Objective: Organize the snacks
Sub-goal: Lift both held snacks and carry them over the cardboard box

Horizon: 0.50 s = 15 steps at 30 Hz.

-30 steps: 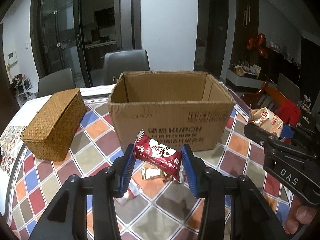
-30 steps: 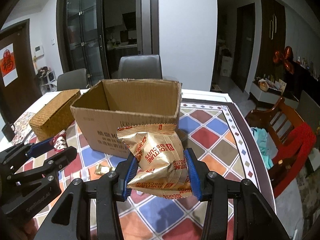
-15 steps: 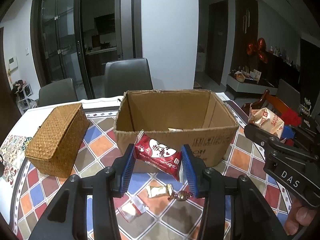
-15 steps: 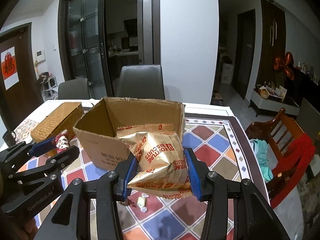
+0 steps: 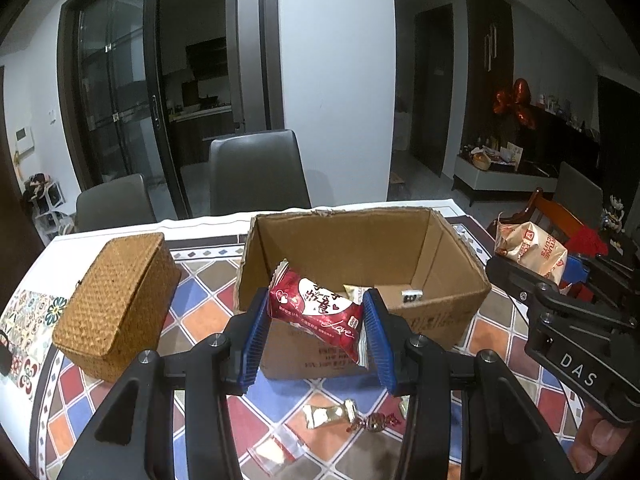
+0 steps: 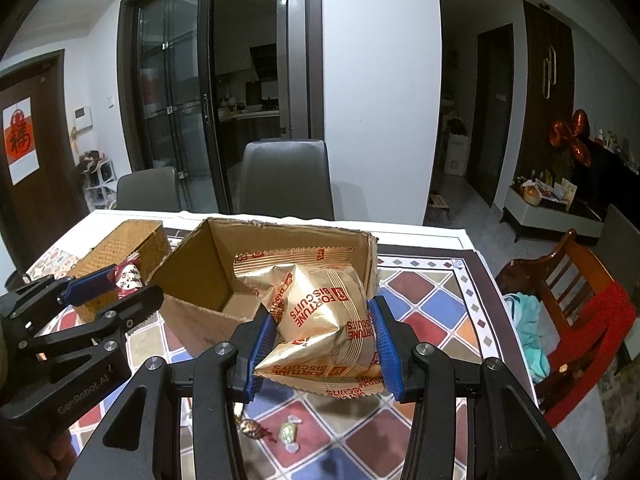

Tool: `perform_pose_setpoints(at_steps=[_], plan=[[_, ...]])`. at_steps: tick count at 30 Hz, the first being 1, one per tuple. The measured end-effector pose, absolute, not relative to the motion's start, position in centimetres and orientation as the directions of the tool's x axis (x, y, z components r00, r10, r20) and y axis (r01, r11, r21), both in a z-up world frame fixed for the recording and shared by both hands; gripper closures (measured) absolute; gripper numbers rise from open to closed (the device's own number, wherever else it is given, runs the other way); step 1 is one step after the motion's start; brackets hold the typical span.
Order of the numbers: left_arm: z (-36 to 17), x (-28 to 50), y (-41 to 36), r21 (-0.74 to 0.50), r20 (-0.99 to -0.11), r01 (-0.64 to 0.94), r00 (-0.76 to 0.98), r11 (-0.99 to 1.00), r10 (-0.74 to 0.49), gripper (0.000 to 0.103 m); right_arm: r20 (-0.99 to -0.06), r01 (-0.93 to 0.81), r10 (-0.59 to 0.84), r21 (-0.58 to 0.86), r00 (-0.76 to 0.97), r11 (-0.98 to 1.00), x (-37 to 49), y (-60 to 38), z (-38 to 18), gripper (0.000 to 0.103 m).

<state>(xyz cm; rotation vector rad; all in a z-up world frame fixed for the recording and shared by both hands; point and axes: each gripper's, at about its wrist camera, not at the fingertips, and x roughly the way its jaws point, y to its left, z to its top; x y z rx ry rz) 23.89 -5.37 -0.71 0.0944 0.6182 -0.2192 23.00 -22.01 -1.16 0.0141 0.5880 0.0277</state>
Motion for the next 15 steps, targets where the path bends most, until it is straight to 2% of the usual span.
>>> perform_pose_setpoints(at_steps=[15], plan=[[-1.2, 26.8, -5.0, 0.017, -0.583, 0.229, 0.793, 0.973, -0.176, 0.057, -0.555, -0.034, 0.041, 0.022, 0.831, 0.999, 26.0, -21.2, -1.2, 0.056]])
